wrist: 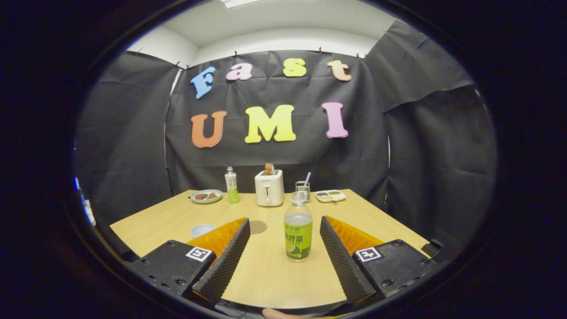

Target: Take the bottle from table, then pour the juice into the cup, finally place the bottle on the coaster

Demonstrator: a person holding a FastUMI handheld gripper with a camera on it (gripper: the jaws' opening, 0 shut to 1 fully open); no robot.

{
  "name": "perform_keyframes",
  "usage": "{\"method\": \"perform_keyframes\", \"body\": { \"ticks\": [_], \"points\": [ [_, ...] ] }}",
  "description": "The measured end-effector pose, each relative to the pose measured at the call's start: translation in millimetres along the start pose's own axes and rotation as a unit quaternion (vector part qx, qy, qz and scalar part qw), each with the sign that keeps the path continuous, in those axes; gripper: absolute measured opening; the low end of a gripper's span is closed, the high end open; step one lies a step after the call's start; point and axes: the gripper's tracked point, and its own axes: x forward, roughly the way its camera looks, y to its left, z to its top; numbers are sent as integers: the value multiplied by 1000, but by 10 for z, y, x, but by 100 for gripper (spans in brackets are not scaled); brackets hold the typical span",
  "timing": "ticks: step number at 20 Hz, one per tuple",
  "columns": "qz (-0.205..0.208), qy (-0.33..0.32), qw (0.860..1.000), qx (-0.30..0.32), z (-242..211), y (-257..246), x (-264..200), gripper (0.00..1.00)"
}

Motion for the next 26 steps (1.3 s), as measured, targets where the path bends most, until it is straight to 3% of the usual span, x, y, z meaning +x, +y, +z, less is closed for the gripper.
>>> {"method": "perform_keyframes", "body": {
  "ticks": [9,14,21,26],
  "points": [
    [-16,6,999,-29,-194,-247,644,100],
    [-13,11,999,-40,-323,-290,947,100],
    [5,21,1000,-6,-471,-359,1291,100],
    [6,28,999,-37,-488,-306,1523,100]
  ]
}}
